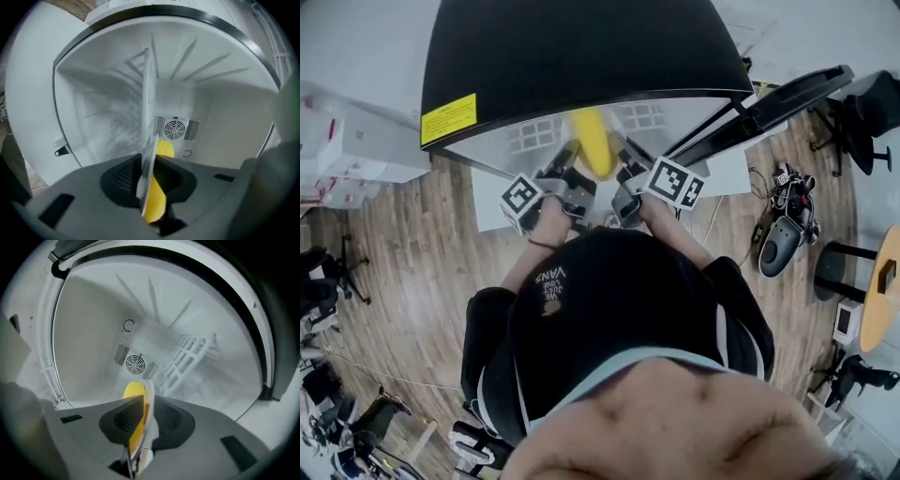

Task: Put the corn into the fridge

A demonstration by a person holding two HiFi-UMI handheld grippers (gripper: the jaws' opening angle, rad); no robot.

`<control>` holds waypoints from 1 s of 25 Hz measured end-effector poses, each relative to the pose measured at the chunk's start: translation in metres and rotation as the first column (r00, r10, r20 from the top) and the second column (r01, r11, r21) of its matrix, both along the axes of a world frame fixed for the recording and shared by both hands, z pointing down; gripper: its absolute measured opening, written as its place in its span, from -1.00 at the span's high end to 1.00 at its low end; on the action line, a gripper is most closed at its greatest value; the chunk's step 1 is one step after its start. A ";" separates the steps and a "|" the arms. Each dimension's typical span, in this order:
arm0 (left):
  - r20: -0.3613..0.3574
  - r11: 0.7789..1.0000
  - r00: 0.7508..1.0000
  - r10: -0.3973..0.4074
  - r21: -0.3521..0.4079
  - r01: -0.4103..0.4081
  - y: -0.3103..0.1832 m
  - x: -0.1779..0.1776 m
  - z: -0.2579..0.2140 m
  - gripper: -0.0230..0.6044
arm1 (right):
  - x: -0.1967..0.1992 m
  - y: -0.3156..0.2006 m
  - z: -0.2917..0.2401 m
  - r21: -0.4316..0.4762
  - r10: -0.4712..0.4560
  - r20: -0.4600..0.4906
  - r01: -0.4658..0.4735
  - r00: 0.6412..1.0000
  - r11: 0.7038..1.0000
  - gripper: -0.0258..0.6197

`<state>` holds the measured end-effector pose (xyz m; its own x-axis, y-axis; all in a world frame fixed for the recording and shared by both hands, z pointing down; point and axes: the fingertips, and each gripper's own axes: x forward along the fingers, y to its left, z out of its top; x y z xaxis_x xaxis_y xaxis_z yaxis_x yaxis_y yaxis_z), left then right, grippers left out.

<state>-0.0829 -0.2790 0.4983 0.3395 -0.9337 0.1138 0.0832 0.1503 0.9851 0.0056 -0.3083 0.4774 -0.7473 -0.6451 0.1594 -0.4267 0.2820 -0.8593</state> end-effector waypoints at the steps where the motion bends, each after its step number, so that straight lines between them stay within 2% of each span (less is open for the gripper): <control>1: -0.008 1.000 1.000 -0.005 -0.003 0.005 0.000 -0.001 0.000 0.75 | 0.000 -0.001 -0.001 0.002 -0.001 0.003 0.001 1.000 1.000 0.74; 6: -0.050 0.999 0.998 -0.031 -0.015 0.030 -0.001 -0.001 -0.001 0.75 | -0.002 -0.002 -0.006 0.011 -0.012 0.004 0.012 1.000 1.000 0.71; 8: -0.057 0.999 0.998 -0.040 -0.016 0.039 -0.002 -0.001 -0.004 0.75 | -0.001 -0.001 -0.008 0.027 -0.017 -0.002 0.017 1.000 0.999 0.63; 11: -0.044 0.998 0.998 -0.053 -0.019 0.052 -0.005 -0.003 -0.005 0.75 | 0.001 0.002 -0.015 0.082 -0.033 -0.034 0.036 0.999 0.996 0.45; 14: -0.039 0.998 0.997 -0.066 -0.025 0.065 -0.006 -0.006 -0.005 0.75 | 0.005 0.006 -0.021 0.159 -0.029 -0.107 0.046 0.994 0.986 0.37; 19: -0.039 0.996 0.996 -0.082 -0.028 0.081 -0.007 -0.006 -0.002 0.74 | 0.009 0.013 -0.026 0.276 -0.029 -0.218 0.090 0.976 0.957 0.35; 25: -0.061 0.996 0.994 -0.087 -0.029 0.085 -0.006 -0.006 -0.002 0.73 | 0.007 0.029 -0.033 0.406 0.005 -0.355 0.149 0.935 0.901 0.31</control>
